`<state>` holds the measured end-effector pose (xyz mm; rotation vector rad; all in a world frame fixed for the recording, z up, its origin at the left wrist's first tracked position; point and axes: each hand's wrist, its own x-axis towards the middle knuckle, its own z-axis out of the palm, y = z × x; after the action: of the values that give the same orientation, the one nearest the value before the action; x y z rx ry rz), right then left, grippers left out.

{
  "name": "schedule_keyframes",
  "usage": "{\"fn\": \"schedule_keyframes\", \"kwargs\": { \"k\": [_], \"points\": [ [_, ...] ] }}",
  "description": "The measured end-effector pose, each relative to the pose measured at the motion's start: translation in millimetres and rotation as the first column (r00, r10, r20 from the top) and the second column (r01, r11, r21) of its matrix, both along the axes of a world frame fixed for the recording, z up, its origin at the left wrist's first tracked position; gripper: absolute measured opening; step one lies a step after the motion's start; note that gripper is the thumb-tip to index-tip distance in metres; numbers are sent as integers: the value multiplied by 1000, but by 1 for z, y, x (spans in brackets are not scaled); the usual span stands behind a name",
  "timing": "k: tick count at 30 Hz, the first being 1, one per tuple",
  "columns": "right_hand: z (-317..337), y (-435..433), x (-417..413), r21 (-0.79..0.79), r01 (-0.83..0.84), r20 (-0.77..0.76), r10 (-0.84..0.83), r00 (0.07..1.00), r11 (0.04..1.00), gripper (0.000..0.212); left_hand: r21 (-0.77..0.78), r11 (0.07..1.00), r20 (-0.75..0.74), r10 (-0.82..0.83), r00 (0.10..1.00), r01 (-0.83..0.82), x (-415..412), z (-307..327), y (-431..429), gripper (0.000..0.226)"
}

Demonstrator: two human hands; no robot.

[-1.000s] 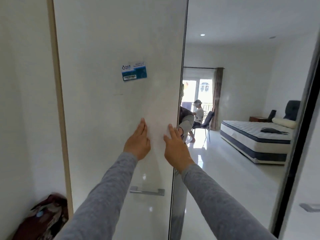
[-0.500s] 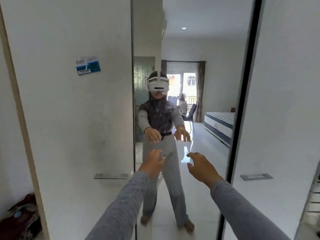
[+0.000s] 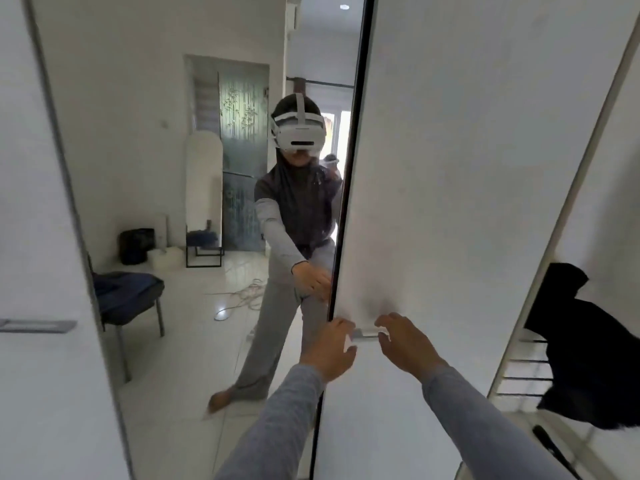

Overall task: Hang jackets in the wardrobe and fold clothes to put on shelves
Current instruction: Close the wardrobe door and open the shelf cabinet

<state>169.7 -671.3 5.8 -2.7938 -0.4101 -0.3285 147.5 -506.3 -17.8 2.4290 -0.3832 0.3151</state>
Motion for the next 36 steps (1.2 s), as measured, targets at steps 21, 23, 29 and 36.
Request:
{"fn": "schedule_keyframes", "kwargs": {
  "k": [21,23,29,36],
  "points": [
    [-57,-45,18,308,-269,189,218,957,912,28,100,957,453,198,869,-271,8,-48,-57,24],
    [-58,-49,7,333,-255,184,203,962,908,26,143,955,484,162,860,-261,-4,-48,-59,25],
    [-57,-72,-50,388,-183,112,151,982,903,21,334,922,494,8,870,-198,-60,-46,-78,33],
    [-48,-102,-127,252,-76,26,72,997,965,24,447,891,508,-180,843,-80,-128,-32,-97,37]
  ]
}}
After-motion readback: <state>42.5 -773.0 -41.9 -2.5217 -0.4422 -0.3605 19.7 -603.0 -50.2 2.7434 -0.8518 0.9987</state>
